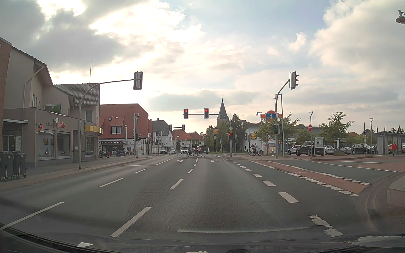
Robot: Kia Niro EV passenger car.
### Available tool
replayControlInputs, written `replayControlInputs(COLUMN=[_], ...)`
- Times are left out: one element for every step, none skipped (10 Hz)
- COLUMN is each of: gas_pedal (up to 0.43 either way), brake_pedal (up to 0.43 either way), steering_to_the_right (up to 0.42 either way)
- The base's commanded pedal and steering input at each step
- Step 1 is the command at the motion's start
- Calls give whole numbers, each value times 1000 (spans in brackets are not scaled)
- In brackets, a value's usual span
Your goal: Follow the waypoints while adhering to traffic rules and regulations
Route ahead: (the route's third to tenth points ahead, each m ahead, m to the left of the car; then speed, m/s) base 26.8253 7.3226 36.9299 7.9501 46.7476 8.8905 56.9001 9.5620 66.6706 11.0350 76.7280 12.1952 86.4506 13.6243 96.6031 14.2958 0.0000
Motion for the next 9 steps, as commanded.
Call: replayControlInputs(gas_pedal=[0,0,0,0,0,0,0,0,0], brake_pedal=[220,220,220,220,220,220,220,220,220], steering_to_the_right=[-5,-5,-5,-5,-5,-5,-5,-5,-5])
